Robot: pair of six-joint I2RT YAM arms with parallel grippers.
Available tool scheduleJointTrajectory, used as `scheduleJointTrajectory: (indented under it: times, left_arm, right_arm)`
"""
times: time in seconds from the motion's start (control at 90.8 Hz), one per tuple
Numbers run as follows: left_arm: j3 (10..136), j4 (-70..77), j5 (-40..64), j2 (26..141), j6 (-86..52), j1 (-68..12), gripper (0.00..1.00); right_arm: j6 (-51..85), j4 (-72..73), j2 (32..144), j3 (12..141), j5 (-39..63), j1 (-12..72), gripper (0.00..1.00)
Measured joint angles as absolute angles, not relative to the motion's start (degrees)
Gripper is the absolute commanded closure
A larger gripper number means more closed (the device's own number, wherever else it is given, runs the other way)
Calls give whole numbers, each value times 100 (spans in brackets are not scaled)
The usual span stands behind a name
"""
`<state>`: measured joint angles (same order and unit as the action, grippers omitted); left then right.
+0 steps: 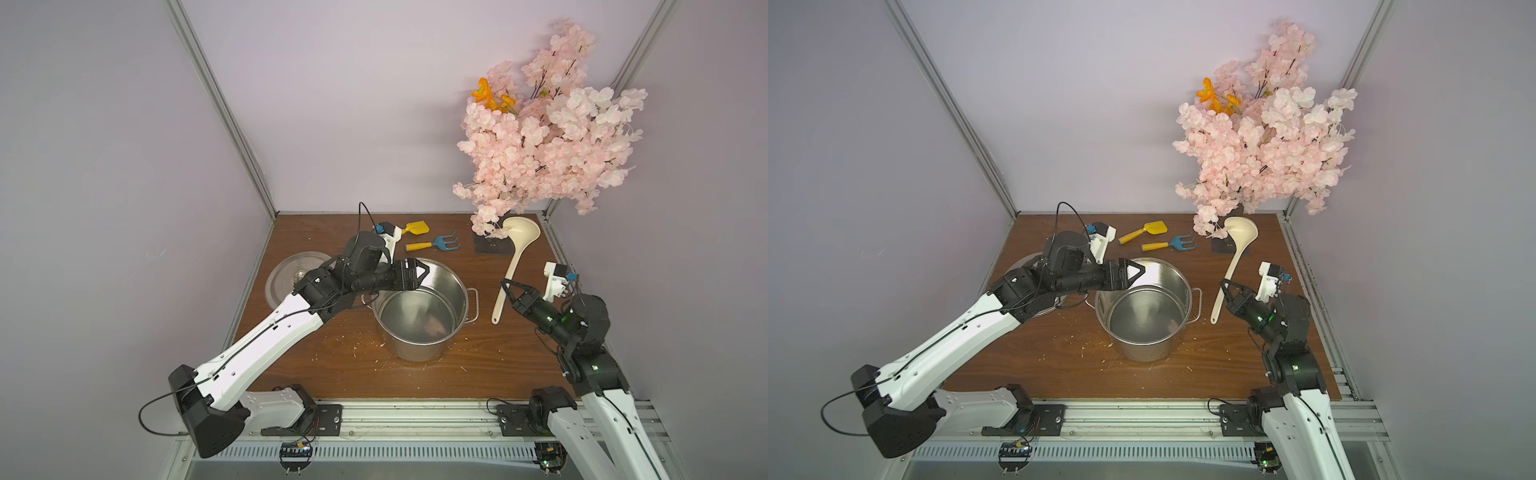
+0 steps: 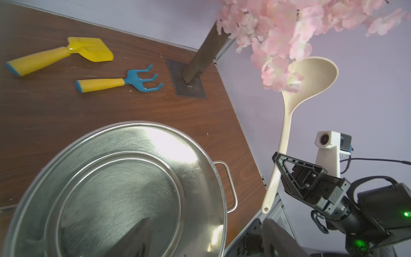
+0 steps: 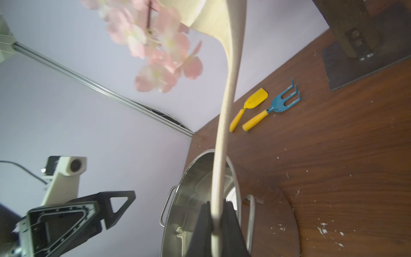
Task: Stir the soup with a spoon
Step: Adjust the spoon.
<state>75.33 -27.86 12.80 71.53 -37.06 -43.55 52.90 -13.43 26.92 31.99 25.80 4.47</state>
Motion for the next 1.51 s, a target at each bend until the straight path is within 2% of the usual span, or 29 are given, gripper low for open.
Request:
scheduleJointTrajectory:
  times: [0.198, 0.462, 0.594, 0.749, 0.848, 1.035, 1.134, 1.376, 1.508]
  left_arm:
    - [7533, -2425, 1592, 7277, -3708, -4477, 20]
    - [7500, -1533, 2040, 7319, -3844, -4558, 22]
    - [7395, -1009, 2187, 7269, -3924, -4560, 23]
    - [7157, -454, 2259, 7183, -4040, -4563, 24]
    - [6886, -137, 2257, 7015, -4169, -4556, 28]
    - [6383, 327, 2276, 6547, -4528, -4298, 38]
    - [6125, 467, 2263, 6283, -4663, -4150, 43]
    - [5931, 696, 2246, 6073, -4862, -4084, 68]
    - [5878, 777, 2259, 6084, -4941, -4069, 74]
  right_arm:
    - [5577, -1057, 2268, 3214, 2812, 447, 100]
    - [5454, -333, 3293, 3929, 3778, 661, 100]
    - [5282, -3, 3872, 4508, 4185, 1068, 100]
    - [5142, 338, 4462, 4818, 4274, 2117, 100]
    - [4978, 349, 4919, 5022, 4134, 2832, 100]
    - [4842, 561, 5537, 5133, 4029, 3496, 100]
    - [4842, 701, 5734, 5133, 3997, 3658, 100]
    - [4886, 939, 5972, 5135, 3953, 3835, 100]
    - [4943, 1079, 6055, 5159, 3968, 3841, 100]
